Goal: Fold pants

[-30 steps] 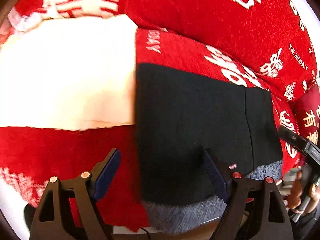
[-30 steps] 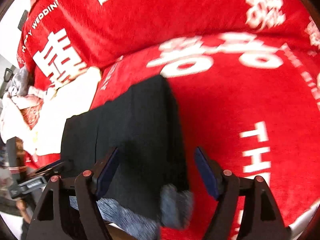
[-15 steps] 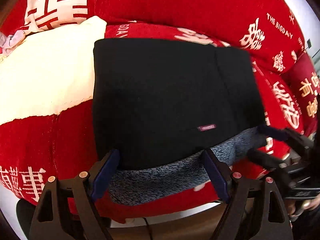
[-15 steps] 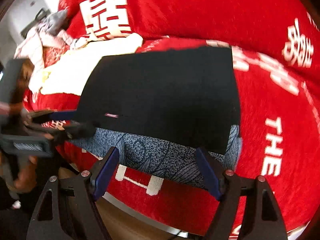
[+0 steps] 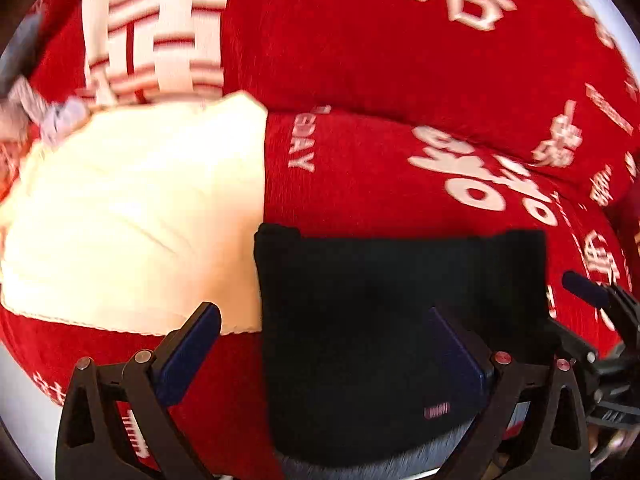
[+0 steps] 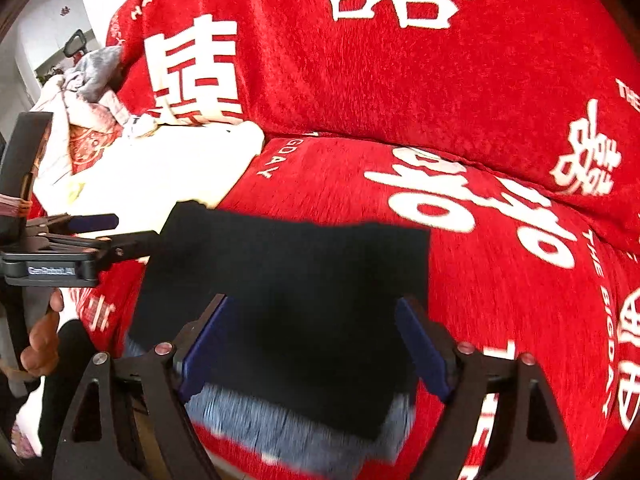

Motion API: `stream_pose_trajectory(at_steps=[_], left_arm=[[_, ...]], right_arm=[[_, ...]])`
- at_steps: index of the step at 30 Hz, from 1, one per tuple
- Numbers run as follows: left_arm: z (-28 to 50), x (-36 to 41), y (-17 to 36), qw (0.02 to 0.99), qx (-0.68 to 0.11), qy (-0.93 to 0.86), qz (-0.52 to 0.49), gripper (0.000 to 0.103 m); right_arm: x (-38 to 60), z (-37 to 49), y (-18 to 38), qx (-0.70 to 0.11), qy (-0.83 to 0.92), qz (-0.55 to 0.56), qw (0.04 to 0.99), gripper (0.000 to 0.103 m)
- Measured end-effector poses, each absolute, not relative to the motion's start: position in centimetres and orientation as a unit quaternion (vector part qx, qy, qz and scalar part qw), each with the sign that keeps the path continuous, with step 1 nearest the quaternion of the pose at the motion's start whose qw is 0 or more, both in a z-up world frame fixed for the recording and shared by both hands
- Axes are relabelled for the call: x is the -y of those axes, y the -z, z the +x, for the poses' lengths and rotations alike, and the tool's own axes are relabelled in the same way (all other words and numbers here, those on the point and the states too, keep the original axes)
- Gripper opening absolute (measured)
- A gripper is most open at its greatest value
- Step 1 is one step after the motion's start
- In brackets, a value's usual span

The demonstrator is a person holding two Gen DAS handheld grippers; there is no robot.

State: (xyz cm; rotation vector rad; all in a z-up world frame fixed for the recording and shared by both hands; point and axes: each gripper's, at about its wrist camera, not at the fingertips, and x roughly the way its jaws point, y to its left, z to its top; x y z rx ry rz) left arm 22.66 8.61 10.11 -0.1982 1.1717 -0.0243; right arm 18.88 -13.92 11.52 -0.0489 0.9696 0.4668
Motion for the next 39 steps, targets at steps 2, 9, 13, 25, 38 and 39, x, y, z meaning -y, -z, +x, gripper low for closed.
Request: stream_pose_trajectory(at_steps=[2,9,13,25,38,39], left_arm=[[24.1,-8.4,-8.7,0.815,-0.572,0.001,-0.096,0.103],[26.5,-8.6,-4.6,0.785,-0.611,-0.019,-0.097,0.103],[27.0,-9.3,-3.3,0.774,-0.62,-0.008,-0.125,0.103],[27.8,-8.8,-3.5,0.777,-0.618,-0.008,-0.118,0.103],[19.7,-7.1,-7.1,0.817,-0.574,-0.011,-0.057,0.103],[19.5,-7.0,-6.8,0.816,-0.576,-0.013,-0.054,0.103]], right_arm=[[13.1,20.7,-10.6,-0.475,-0.219,-0.033,0.851,0.086],[12.6,23.9,-7.5,-0.507,-0.216,-0.02,0.834,0.097],[12.6,25.1,-6.2,-0.521,-0.217,-0.008,0.826,0.097],[12.1,26.0,-5.0,-0.529,-0.198,-0.042,0.824,0.103],[13.8,17.9,-8.9,-0.471,-0.194,-0.047,0.859,0.103],[13.6,17.8,-8.7,-0.471,-0.194,-0.052,0.859,0.103]])
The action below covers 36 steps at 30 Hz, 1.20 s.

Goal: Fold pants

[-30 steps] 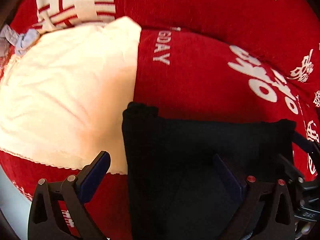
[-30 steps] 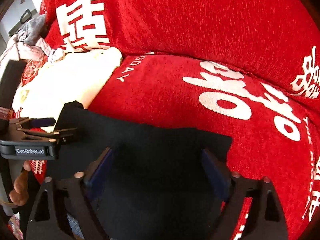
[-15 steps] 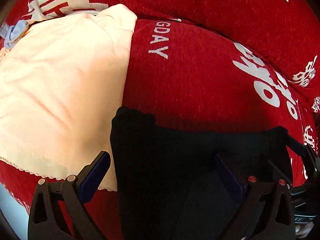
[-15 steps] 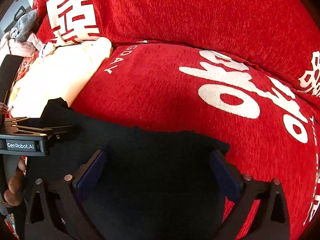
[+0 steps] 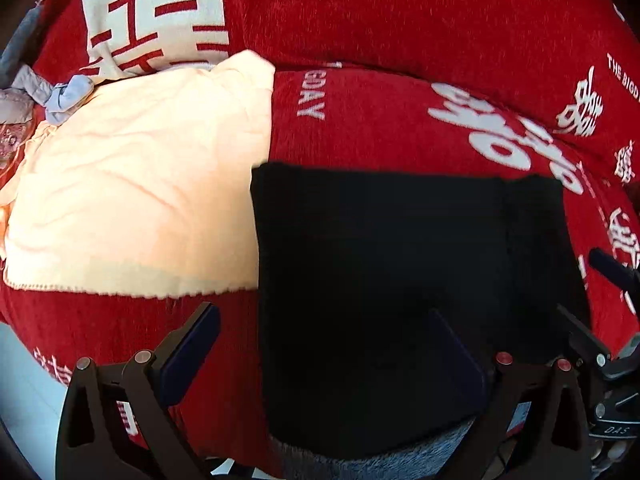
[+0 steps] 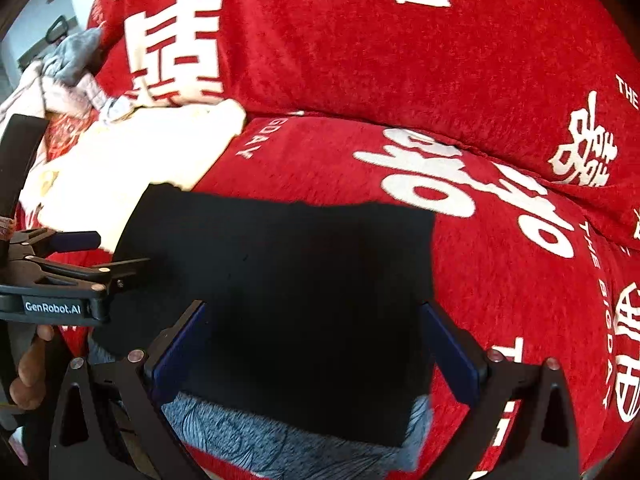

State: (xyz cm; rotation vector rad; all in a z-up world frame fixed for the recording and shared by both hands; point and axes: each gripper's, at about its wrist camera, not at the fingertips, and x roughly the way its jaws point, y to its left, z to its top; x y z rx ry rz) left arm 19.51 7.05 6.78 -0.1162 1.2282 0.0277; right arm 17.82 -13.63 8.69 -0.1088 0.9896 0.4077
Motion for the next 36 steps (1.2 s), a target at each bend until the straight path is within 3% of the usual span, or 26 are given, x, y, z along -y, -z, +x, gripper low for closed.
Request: stream_pose_trajectory(at_steps=[5,9,21,28,36], left_arm=[[20.3,-8.1,-5.9,0.818,-0.569,-0.028,-0.08,0.103],[21.4,-9.0,-4.6,0.803,-0.587,-0.025,-0.094,0.103],[15.1,-7.5,-4.9,0.812,-0.577,-0.008,-0.091,0.103],[11.8,-7.2,-4.5,0.81,-0.579,-0.005,-0.093,0.103],[10.9,-5.5,-8.2,0.837,-0.545,-0.011,-0.044,0.103]], right_arm=[[11.8,20.0,-8.2,-0.457,-0.201,-0.073,0.863,0.103],[10.8,22.3,-5.9,-0.502,-0.192,-0.091,0.838,0.103],[14.6,13.3,-6.0,-0.479,-0.167,-0.071,0.859,0.103],[15.4,9.7,-4.0,-0.509,-0.143,-0.059,0.847,0.103],[18.0,8.9,-8.3,-0.479,-0.104,-0.013,0.872,0.103]])
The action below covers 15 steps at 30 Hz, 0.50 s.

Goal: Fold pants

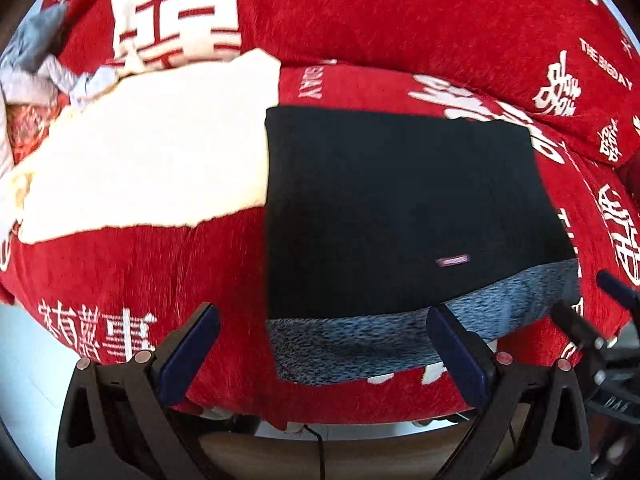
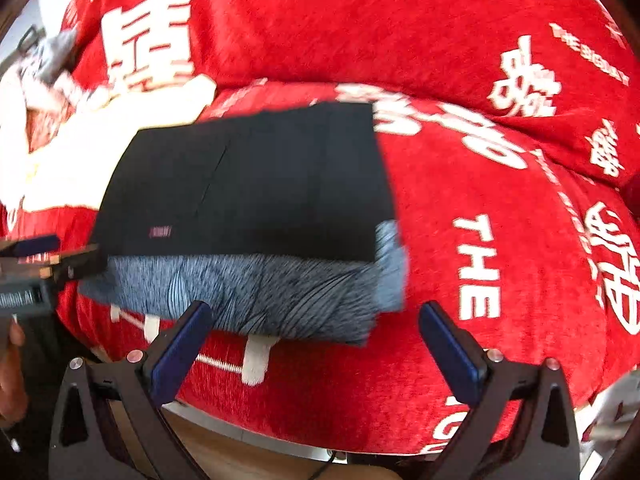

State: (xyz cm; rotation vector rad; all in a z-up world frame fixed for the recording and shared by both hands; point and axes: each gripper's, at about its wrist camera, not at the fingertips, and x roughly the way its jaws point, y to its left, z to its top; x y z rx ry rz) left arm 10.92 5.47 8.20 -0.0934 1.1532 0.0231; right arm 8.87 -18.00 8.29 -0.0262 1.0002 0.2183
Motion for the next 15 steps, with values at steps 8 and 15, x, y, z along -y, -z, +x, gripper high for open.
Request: stream_pose_trajectory(at_steps=[8,15], left_arm=[[15.6,-4.0,-8.7,0.845,-0.534,-0.005,-0.024,0.103],[17.2,-1.4,-6.3,0.829,-0.559,0.007,0.008,0.103]], right_arm=[[16.9,15.0,-9.7,-0.47,-0.053,-0.02,0.881,0.103],[14.4,20.0,-6.8,-0.532,-0.046,-0.046,0.844,0.103]])
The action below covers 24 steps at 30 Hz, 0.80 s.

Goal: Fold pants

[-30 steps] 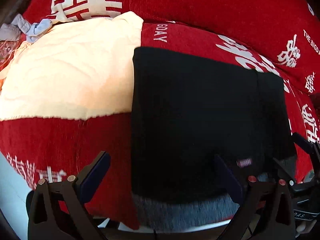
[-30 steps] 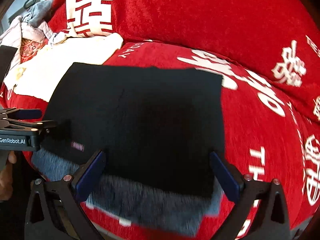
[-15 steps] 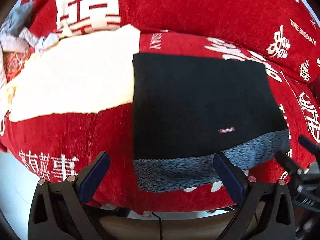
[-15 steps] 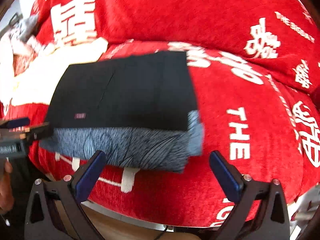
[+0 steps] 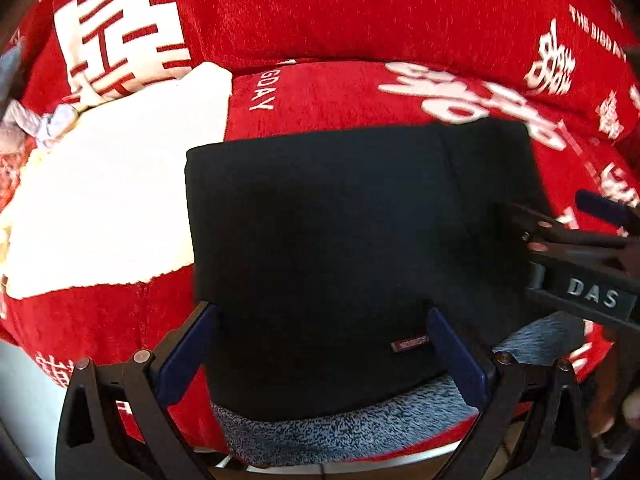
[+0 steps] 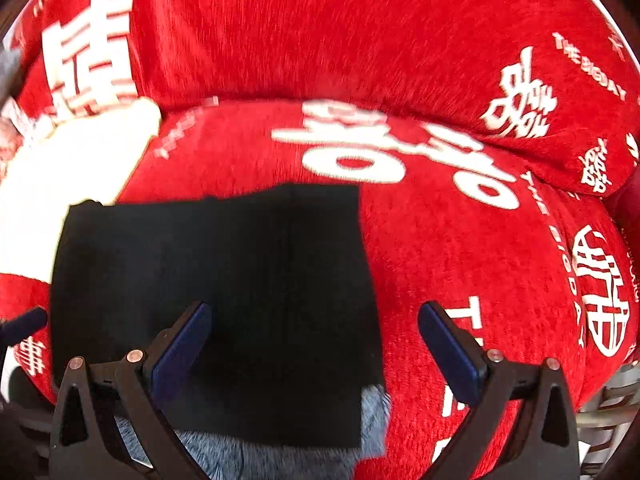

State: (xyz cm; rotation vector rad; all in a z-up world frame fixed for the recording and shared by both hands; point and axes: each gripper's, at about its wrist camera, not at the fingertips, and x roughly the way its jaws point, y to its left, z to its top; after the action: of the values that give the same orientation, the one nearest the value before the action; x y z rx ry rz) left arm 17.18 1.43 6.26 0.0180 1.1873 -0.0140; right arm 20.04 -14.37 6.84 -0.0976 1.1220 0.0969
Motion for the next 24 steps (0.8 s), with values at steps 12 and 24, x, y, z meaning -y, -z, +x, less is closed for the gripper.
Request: stream_pose_trajectory(at_steps=[12,24], left_arm=[[15.3,-2.5,-8.1,0.832,-0.554,0.022,-0.033,0.103],[15.3,-2.7,-6.4,0.811,-0.583,0.028,-0.044,0.103]], right_arm=[[16.0,14.5,-9.5,-0.493,-0.053,-0.028,0.868,0.103],[16.6,14.7,-7.3,-0.513,-0.028,-0.042,0.857,0.103]])
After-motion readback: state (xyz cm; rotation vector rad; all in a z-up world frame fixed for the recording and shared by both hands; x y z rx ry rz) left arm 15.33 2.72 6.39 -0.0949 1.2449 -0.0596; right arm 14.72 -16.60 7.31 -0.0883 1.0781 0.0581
